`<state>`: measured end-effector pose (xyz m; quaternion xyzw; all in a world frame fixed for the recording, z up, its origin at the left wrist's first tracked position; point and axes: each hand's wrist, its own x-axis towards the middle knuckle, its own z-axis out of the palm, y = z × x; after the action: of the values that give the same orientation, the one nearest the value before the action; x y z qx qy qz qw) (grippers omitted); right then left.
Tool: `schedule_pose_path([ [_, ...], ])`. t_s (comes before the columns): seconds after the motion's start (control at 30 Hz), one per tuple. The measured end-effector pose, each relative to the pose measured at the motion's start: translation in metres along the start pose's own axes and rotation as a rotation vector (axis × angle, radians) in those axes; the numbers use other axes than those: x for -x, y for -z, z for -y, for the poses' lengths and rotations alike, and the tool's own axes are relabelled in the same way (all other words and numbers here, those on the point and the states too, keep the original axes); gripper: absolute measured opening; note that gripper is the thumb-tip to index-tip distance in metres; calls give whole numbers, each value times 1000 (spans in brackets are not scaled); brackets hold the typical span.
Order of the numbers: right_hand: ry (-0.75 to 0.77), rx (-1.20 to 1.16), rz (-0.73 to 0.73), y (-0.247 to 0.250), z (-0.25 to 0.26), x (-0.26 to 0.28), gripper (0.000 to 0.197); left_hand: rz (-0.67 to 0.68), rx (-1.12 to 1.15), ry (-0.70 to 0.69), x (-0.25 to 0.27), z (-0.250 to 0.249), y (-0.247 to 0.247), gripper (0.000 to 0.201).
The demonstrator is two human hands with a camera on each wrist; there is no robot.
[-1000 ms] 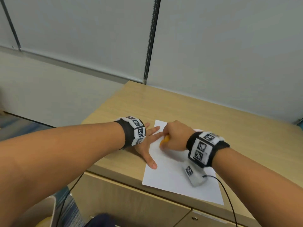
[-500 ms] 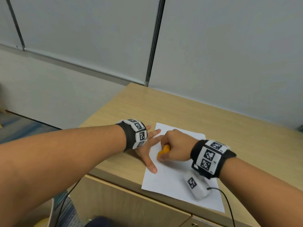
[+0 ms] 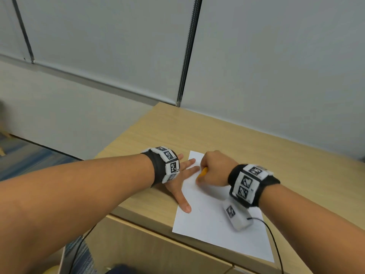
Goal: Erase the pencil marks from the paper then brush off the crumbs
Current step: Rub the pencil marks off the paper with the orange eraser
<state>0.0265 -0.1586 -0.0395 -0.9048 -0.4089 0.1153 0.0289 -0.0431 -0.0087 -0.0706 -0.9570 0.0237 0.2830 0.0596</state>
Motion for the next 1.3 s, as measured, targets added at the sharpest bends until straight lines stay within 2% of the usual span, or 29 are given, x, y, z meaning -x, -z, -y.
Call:
schedule_pose_path([
  [0.07, 83, -21, 86, -7, 11, 9, 25, 3, 6, 5, 1, 0, 1, 137],
  [0.1, 62, -30, 76, -6, 7, 7, 28, 4, 15, 2, 0, 1, 0, 137],
  [0.17, -75, -24, -29, 4, -10, -5, 34, -6, 37, -11, -4, 3, -3, 141],
  [0.23, -116, -6, -98, 5, -15, -10, 37, -13, 49, -14, -6, 4, -6, 142],
  [0.37, 71, -15, 75, -9, 11, 6, 25, 0, 5, -1, -4, 2, -2, 138],
  [0.4, 53, -30, 78, -7, 6, 5, 28, 0, 11, -4, -4, 2, -3, 139],
  [0.53, -152, -4, -84, 7, -25, -14, 36, -6, 19, 2, -12, 5, -8, 148],
  [0.7, -5, -63, 12, -12, 8, 4, 27, -6, -9, 2, -9, 3, -4, 143],
  [0.77, -57, -113, -8, -12, 0, 1, 29, -9, 3, 0, -10, 4, -5, 144],
  [0.9, -253, -75, -88, 3, -29, -14, 33, -13, 18, 24, -11, 3, -6, 148],
  [1.07, -281, -21, -95, 16, -24, -7, 31, -10, 22, 27, 4, -3, 3, 139],
  [1.17, -317, -14, -47, 21, -33, 16, 28, -27, 43, 34, 7, -3, 1, 143],
  [1.3, -347, 114, -14, 8, -48, 43, 30, -66, 82, 80, 13, -13, -1, 149],
])
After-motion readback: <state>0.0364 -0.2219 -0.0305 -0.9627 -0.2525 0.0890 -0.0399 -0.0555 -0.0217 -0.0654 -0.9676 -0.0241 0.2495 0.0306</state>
